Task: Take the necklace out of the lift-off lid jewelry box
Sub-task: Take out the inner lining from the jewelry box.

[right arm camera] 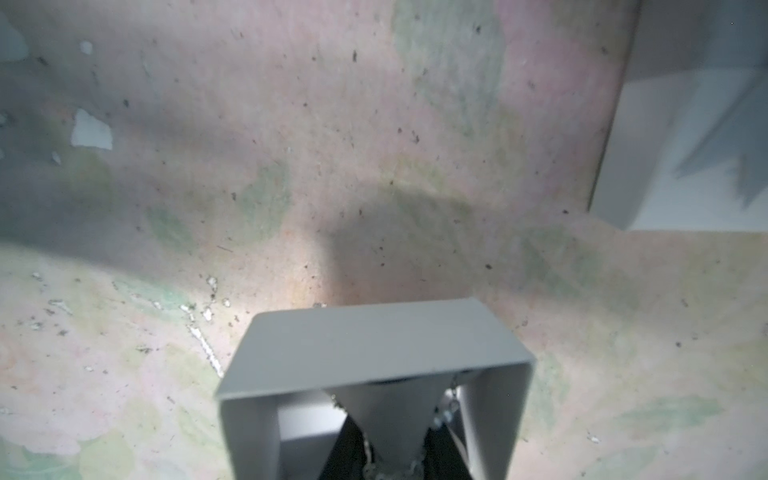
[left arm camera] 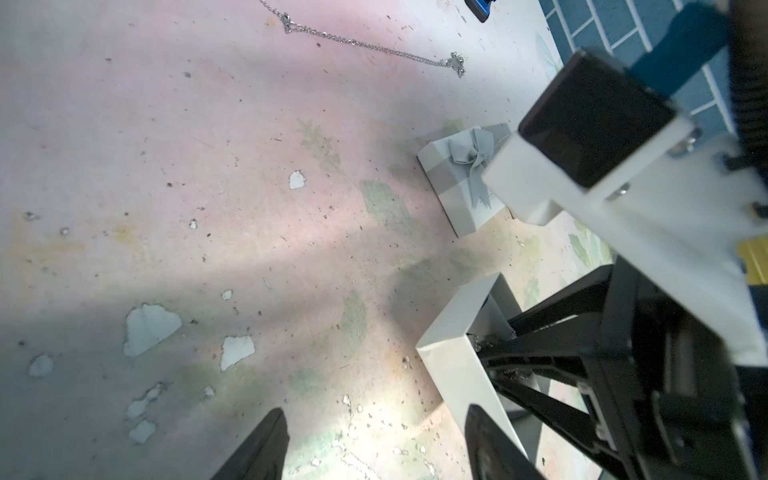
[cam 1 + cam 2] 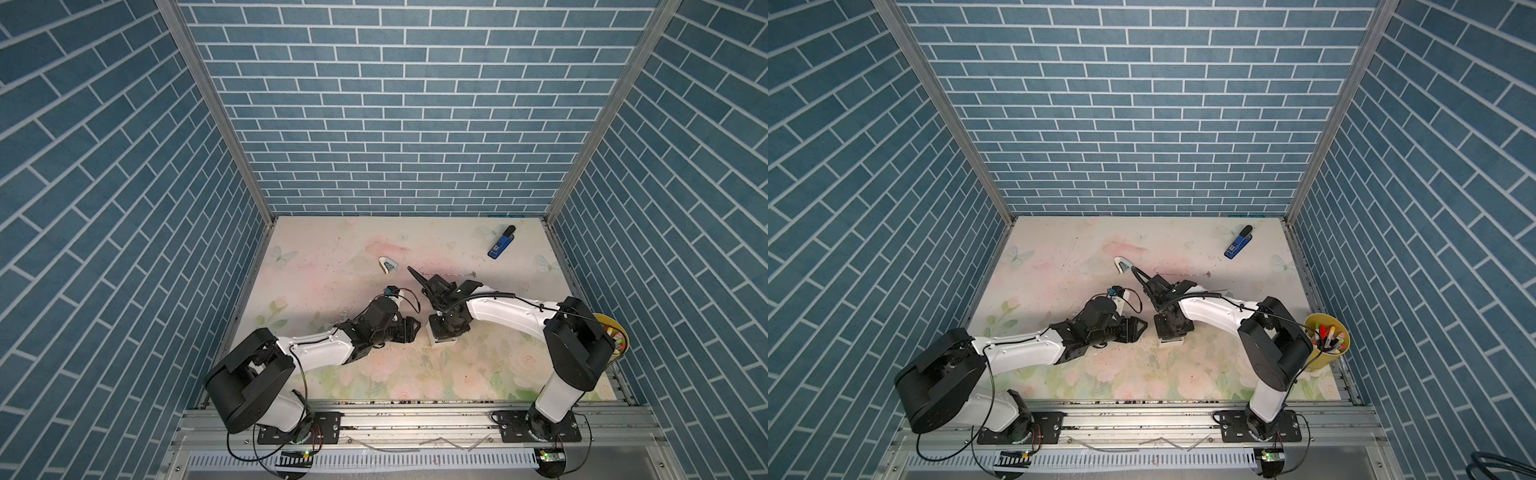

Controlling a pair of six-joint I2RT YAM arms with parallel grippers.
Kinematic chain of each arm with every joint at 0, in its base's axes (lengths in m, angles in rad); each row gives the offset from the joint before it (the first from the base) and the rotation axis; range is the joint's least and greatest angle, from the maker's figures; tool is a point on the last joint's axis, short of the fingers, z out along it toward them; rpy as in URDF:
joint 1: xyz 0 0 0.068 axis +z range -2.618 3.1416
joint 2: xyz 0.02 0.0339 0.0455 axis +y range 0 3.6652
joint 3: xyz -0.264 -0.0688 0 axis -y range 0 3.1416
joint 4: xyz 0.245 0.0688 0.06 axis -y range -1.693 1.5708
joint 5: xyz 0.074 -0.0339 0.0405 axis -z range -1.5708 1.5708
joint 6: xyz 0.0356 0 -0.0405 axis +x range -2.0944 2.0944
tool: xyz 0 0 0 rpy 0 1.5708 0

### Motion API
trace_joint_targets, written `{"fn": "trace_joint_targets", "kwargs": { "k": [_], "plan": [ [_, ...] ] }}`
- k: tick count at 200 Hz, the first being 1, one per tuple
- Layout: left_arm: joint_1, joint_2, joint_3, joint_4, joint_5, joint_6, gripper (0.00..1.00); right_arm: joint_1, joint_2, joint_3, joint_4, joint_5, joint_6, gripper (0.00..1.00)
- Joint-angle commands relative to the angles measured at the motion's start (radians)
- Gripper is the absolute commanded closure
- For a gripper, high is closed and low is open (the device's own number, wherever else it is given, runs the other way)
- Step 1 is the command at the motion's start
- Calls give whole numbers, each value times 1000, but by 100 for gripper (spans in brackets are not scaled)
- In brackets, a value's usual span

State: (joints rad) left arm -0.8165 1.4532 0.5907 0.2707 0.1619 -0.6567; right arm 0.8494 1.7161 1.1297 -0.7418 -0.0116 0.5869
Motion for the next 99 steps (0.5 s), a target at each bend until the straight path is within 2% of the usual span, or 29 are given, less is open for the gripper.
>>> {"fn": "trace_joint_targets", "kwargs": {
  "k": [1,59,99],
  "plan": [
    [-4,21,17,51,45,26,34,3,-35,1,-33,10,21,79],
    [-34,89,34,127,94,13,42,2,-33,-7,-14,9,21,80],
    [-38,130,30,198,115,-12,44,1,-29,-22,0,4,22,81]
  ]
}}
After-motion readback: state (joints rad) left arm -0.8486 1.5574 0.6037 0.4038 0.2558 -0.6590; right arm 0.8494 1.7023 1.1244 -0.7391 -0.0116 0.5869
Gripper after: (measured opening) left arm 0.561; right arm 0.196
